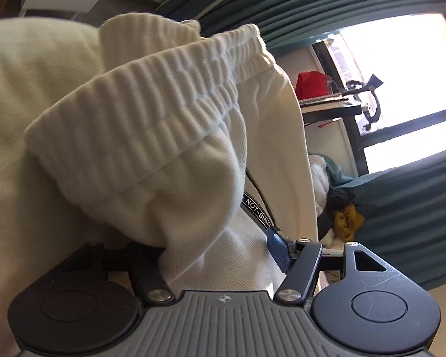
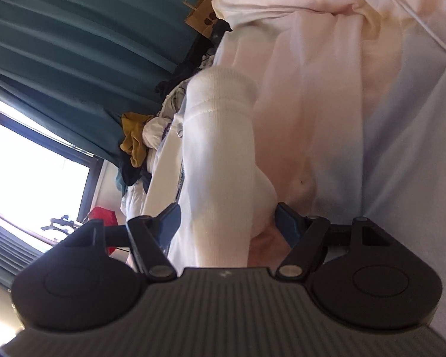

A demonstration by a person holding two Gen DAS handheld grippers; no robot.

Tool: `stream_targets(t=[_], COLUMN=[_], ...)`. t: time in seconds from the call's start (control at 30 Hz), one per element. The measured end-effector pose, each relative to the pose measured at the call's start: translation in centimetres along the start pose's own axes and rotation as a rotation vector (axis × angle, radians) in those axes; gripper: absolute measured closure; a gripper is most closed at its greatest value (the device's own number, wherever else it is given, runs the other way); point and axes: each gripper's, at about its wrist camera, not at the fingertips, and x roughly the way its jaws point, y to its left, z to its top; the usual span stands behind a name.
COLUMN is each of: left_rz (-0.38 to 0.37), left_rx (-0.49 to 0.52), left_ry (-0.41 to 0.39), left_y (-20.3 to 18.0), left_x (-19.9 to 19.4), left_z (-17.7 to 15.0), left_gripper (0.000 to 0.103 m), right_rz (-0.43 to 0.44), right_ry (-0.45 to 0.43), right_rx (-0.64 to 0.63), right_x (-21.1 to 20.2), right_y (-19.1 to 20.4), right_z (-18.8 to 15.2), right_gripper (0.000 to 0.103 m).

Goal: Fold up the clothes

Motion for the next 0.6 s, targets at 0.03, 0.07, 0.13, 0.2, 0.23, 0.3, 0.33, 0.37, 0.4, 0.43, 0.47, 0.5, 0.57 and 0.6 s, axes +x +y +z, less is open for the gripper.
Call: stream_targets(t=[0.03, 0.07, 0.13, 0.2, 0.23, 0.3, 0.33, 0.37, 0.4, 0.43, 0.47, 0.5, 0.57, 0.6], left_rz=[0.01, 0.021, 0.033, 0.017, 0.013, 0.005, -0.002, -0.009, -0.014, -0.018, -0.022, -0.032, -0.055, -0.066], left_rx=[0.016, 0.033, 0.02, -0.004, -0.009, -0.02, -0.02, -0.02, -0.024, -0.029, -0.033, -0.029, -0.027, -0.028], left_ry=[-0.012, -0.023, -0.04, -0.054, -0.06, -0.073, -0.079, -0.086, -0.091, -0.096, -0.1, -0.106, -0.115, -0.116], left_y=[-0.5, -0.9, -1.1, -0.9, -0.9, -1.0, -1.3, -1.6, -2.0, -2.3, -2.7, -3.1, -3.7, -3.6], left_x=[0.3, 0.5, 0.5, 0.2, -0.1, -0.6, -1.0, -1.4, -2.0, -2.7, -3.4, -4.2, -5.9, -6.7], left_z=[-0.1, -0.1, 0.0, 0.3, 0.2, 0.2, 0.3, 0.3, 0.3, 0.3, 0.3, 0.2, 0.2, 0.2], left_gripper=[0.042, 0.046, 0.058, 0.068, 0.073, 0.077, 0.08, 0.081, 0.083, 0.084, 0.085, 0.085, 0.086, 0.086], right_rz=[-0.012, -0.023, -0.038, -0.035, -0.038, -0.05, -0.048, -0.043, -0.036, -0.028, -0.024, -0.022, -0.018, -0.018], right_ry=[-0.023, -0.045, -0.09, -0.127, -0.14, -0.161, -0.17, -0.175, -0.177, -0.179, -0.179, -0.177, -0.173, -0.166], right_rx=[-0.036, -0.069, -0.119, -0.132, -0.144, -0.181, -0.187, -0.184, -0.171, -0.158, -0.152, -0.152, -0.152, -0.137], right_x=[0.3, 0.6, 1.1, 1.2, 1.2, 0.9, 0.6, 0.2, -0.4, -0.9, -1.6, -2.4, -4.1, -4.8], right_y=[0.3, 0.5, 0.8, 1.2, 1.6, 2.6, 2.9, 3.2, 3.4, 3.6, 3.8, 4.1, 4.5, 4.6], right_z=[-0.2, -0.4, -0.7, -1.0, -1.2, -1.4, -1.4, -1.4, -1.3, -1.1, -1.1, -1.0, -1.0, -1.0], right_gripper=[0.035, 0.038, 0.052, 0.068, 0.077, 0.082, 0.084, 0.086, 0.086, 0.087, 0.088, 0.088, 0.088, 0.088])
